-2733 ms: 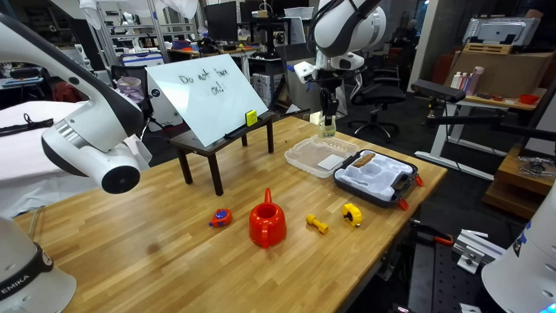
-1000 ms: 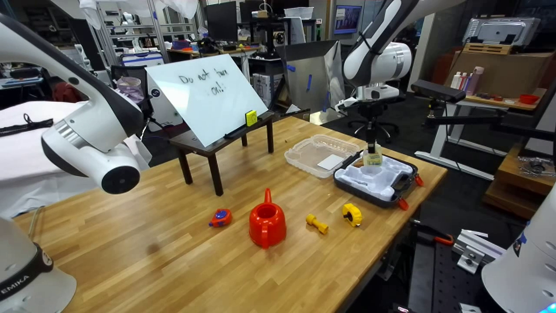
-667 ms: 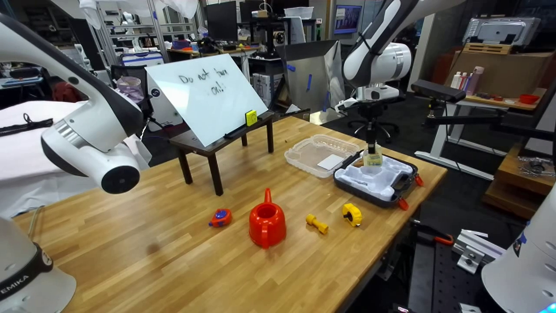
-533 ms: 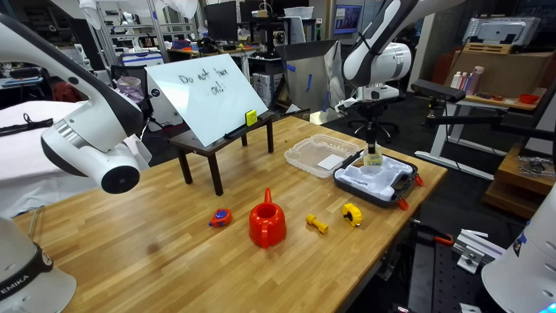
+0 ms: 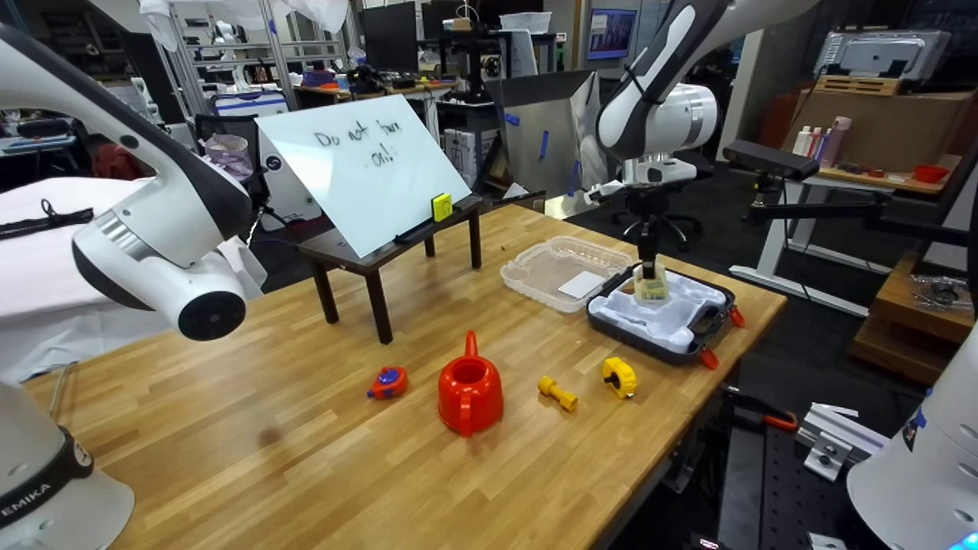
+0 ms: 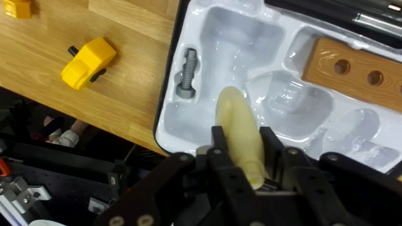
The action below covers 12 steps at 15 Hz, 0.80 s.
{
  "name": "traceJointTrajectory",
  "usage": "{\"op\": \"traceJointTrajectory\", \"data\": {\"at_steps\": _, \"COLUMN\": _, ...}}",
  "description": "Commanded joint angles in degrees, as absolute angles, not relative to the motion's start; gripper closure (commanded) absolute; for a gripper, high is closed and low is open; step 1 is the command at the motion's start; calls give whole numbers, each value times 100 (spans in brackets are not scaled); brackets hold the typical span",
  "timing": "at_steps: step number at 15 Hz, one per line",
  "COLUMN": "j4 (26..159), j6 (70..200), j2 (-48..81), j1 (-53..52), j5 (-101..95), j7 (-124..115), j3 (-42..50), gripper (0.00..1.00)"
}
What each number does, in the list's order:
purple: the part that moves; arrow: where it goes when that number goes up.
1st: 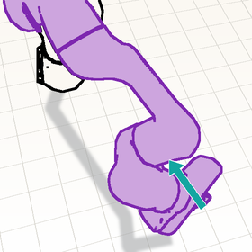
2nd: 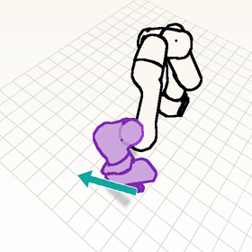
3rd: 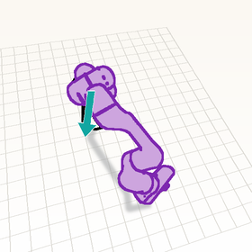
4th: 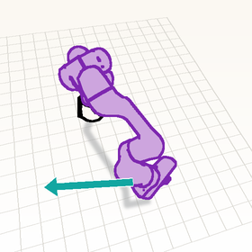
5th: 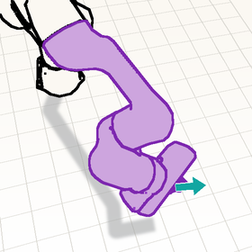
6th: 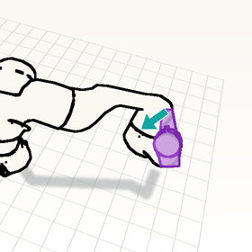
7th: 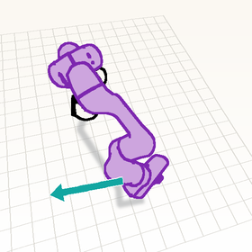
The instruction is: Put the bottle on the stand in the case
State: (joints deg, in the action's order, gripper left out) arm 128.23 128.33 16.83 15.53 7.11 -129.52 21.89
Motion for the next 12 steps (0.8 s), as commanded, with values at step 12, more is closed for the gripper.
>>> {"op": "traceJointTrajectory", "data": {"at_steps": 12, "j4": 12700, "j6": 12722, "j2": 2099, "j1": 1757, "j5": 1343, "j7": -12816, "j3": 2068, "gripper": 92}}
